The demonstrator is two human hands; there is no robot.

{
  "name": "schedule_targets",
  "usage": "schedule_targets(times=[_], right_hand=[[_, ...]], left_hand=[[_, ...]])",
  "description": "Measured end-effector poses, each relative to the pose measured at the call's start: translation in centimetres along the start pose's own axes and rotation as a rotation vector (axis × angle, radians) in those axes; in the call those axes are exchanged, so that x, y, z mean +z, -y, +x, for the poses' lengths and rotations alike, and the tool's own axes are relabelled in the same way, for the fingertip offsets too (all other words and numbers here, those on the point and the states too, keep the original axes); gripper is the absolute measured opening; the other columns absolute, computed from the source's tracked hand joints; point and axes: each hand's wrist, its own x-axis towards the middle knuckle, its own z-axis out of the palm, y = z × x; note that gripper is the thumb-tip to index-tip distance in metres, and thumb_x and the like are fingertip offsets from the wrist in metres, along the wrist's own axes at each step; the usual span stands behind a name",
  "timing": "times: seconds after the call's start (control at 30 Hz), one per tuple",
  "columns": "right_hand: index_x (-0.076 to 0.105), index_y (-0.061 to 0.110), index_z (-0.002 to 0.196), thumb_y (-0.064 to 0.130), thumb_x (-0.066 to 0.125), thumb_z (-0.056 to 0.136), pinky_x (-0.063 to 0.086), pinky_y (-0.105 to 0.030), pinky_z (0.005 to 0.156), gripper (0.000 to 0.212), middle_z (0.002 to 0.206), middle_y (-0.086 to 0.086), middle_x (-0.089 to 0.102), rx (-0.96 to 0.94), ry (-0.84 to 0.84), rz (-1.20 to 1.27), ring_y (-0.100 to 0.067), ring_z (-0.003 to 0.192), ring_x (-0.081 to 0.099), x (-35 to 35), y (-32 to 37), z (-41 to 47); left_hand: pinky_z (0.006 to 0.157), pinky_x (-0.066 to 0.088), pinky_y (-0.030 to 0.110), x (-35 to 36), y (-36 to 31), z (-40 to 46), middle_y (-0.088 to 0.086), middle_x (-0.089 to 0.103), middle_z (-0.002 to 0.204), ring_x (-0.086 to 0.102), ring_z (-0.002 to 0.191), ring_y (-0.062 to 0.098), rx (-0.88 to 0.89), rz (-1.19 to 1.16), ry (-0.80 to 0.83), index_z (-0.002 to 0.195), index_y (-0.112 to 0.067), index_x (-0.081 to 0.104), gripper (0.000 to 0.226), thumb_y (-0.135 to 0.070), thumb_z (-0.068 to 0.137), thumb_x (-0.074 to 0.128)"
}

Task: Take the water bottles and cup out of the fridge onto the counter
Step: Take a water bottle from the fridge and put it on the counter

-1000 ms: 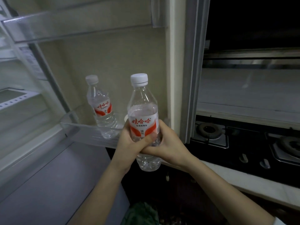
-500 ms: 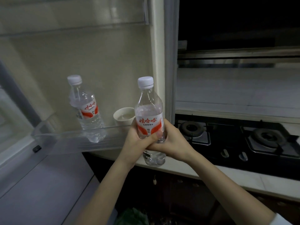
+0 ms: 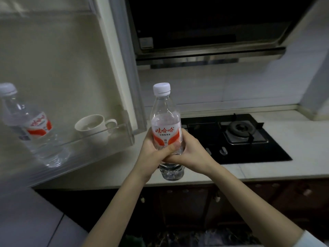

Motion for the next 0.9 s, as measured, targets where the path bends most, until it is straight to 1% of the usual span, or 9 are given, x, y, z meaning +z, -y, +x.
schedule_targets(times=[0.13, 0.3, 0.4, 0.47, 0.57, 0.67, 0.73, 0.83, 0.9], right_hand=[[0.050, 0.025, 0.117, 0.026, 0.083, 0.062, 0.054, -0.022, 0.085, 0.065, 0.107, 0.011, 0.064, 0.033, -0.077, -0.011, 0.000, 0.099, 0.063, -1.8, -0.8, -1.5], [0.050, 0.022, 0.117, 0.024, 0.084, 0.062, 0.054, -0.026, 0.087, 0.065, 0.107, 0.009, 0.066, 0.081, -0.178, -0.016, -0.002, 0.099, 0.064, -3.7, -2.0, -3.6], [0.051, 0.022, 0.117, 0.029, 0.083, 0.059, 0.054, -0.029, 0.087, 0.067, 0.107, 0.008, 0.067, 0.105, -0.234, -0.030, -0.003, 0.099, 0.064, -4.8, -2.7, -5.0], [0.051, 0.022, 0.117, 0.036, 0.082, 0.055, 0.055, -0.032, 0.088, 0.070, 0.108, 0.007, 0.067, 0.125, -0.271, -0.023, -0.005, 0.099, 0.065, -5.5, -3.1, -5.9], [0.051, 0.021, 0.117, 0.039, 0.080, 0.052, 0.055, -0.035, 0.088, 0.074, 0.109, 0.005, 0.067, 0.152, -0.326, -0.017, -0.008, 0.100, 0.065, -6.7, -3.9, -7.3], [0.050, 0.022, 0.116, 0.037, 0.082, 0.052, 0.055, -0.037, 0.088, 0.072, 0.110, 0.004, 0.066, 0.181, -0.366, -0.021, -0.009, 0.101, 0.065, -8.2, -4.8, -8.8], [0.050, 0.021, 0.116, 0.035, 0.081, 0.053, 0.055, -0.036, 0.088, 0.072, 0.110, 0.005, 0.066, 0.192, -0.399, -0.027, -0.009, 0.101, 0.065, -9.3, -5.2, -9.9], [0.050, 0.023, 0.116, 0.026, 0.083, 0.058, 0.055, -0.032, 0.087, 0.067, 0.109, 0.007, 0.065, 0.203, -0.441, -0.026, -0.006, 0.100, 0.065, -11.2, -5.7, -11.5], [0.050, 0.023, 0.116, 0.022, 0.083, 0.061, 0.055, -0.032, 0.088, 0.065, 0.110, 0.006, 0.065, 0.208, -0.471, -0.023, -0.006, 0.100, 0.065, -12.7, -6.3, -12.6]], left_hand=[[0.076, 0.053, 0.020, 2.4, 0.2, 0.4, 0.004, 0.065, 0.108, 0.066, 0.097, 0.011, -0.006, -0.006, 0.073, 0.120, -0.017, 0.050, 0.065, -0.020, 0.062, 0.079], [0.075, 0.052, 0.018, 5.2, 0.7, 0.5, 0.000, 0.066, 0.104, 0.067, 0.095, 0.009, -0.006, -0.019, 0.193, 0.111, -0.026, 0.053, 0.051, -0.020, 0.064, 0.073], [0.073, 0.052, 0.016, 6.9, 1.1, 0.6, 0.000, 0.067, 0.104, 0.067, 0.095, 0.008, -0.020, -0.035, 0.263, 0.114, -0.021, 0.053, 0.053, -0.020, 0.065, 0.074], [0.073, 0.051, 0.016, 8.0, 1.3, 0.6, 0.002, 0.066, 0.106, 0.067, 0.095, 0.008, -0.034, -0.045, 0.304, 0.117, -0.019, 0.051, 0.059, -0.019, 0.066, 0.080], [0.076, 0.053, 0.019, 10.0, 1.7, 0.4, 0.003, 0.065, 0.108, 0.067, 0.097, 0.009, -0.049, -0.066, 0.375, 0.117, -0.019, 0.051, 0.055, -0.016, 0.068, 0.076], [0.085, 0.054, 0.028, 12.1, 2.3, 0.6, 0.009, 0.065, 0.113, 0.066, 0.102, 0.017, -0.055, -0.069, 0.419, 0.124, -0.013, 0.049, 0.068, -0.020, 0.064, 0.080], [0.088, 0.054, 0.030, 13.7, 2.7, 0.6, 0.011, 0.064, 0.115, 0.065, 0.104, 0.018, -0.062, -0.068, 0.443, 0.126, -0.011, 0.047, 0.072, -0.024, 0.062, 0.079], [0.083, 0.054, 0.024, 16.5, 3.1, 0.7, 0.010, 0.063, 0.116, 0.065, 0.103, 0.016, -0.080, -0.076, 0.487, 0.126, -0.012, 0.046, 0.068, -0.019, 0.065, 0.074], [0.079, 0.053, 0.020, 18.6, 3.2, 0.7, 0.008, 0.064, 0.114, 0.066, 0.101, 0.012, -0.078, -0.084, 0.515, 0.125, -0.012, 0.046, 0.066, -0.018, 0.065, 0.073]])
